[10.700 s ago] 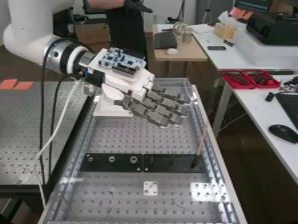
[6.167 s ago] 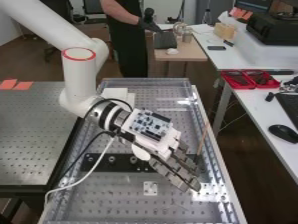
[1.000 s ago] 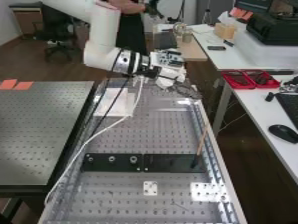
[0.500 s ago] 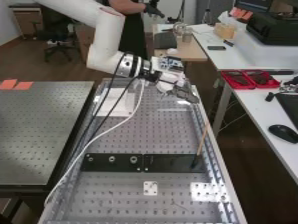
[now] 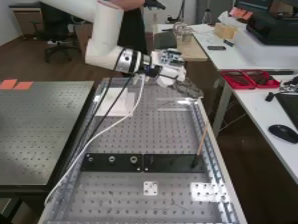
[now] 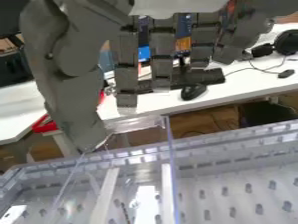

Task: Grab the drill bit and place it in the clear container

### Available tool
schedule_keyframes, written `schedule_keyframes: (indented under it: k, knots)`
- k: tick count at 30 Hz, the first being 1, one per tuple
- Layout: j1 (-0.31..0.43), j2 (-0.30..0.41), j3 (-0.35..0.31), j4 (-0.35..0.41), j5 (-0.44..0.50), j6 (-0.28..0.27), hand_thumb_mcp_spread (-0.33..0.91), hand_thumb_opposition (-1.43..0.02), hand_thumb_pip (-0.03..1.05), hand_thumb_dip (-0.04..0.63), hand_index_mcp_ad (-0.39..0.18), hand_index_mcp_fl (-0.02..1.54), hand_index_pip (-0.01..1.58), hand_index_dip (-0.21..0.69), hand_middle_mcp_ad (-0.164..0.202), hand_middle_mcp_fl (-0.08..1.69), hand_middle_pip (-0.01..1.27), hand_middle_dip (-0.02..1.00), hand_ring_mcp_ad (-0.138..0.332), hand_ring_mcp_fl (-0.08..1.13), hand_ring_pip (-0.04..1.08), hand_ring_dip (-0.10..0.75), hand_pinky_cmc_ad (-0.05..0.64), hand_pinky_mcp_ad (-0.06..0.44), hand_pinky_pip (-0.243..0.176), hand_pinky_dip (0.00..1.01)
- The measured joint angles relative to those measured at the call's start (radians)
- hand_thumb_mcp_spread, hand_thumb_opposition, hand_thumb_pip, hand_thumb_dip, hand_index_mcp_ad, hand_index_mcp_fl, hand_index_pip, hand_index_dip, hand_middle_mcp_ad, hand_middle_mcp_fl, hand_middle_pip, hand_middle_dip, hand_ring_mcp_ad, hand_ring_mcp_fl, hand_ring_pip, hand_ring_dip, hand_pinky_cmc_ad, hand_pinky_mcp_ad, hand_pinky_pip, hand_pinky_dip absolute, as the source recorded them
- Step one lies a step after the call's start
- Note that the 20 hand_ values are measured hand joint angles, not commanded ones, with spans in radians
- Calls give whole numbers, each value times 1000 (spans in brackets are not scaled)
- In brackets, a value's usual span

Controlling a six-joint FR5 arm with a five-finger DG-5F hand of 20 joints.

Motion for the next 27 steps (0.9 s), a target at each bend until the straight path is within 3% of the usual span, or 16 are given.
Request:
schedule_keyframes:
  k: [4,11,15,22,27]
  knots:
    - [-6,38,-14,17,-9,-5,456,-808,524,283,-84,590,79,489,73,232,110,288,199,49,91,65,295,161,-79,136]
    - [-33,178,-78,92,-27,-59,440,-787,518,286,-82,585,51,513,75,230,110,288,208,30,91,65,278,161,-75,136]
    - [-54,262,-115,117,-27,-99,410,-773,440,283,-84,593,52,564,75,234,110,288,213,28,91,65,281,162,-75,136]
    - [-103,397,-188,134,-13,-126,316,-696,264,183,-63,518,19,581,77,250,110,288,213,33,87,65,278,168,-77,178]
    - [-161,480,-220,110,4,-149,271,-667,185,84,-38,387,24,476,75,250,110,279,230,37,91,65,278,190,-77,257]
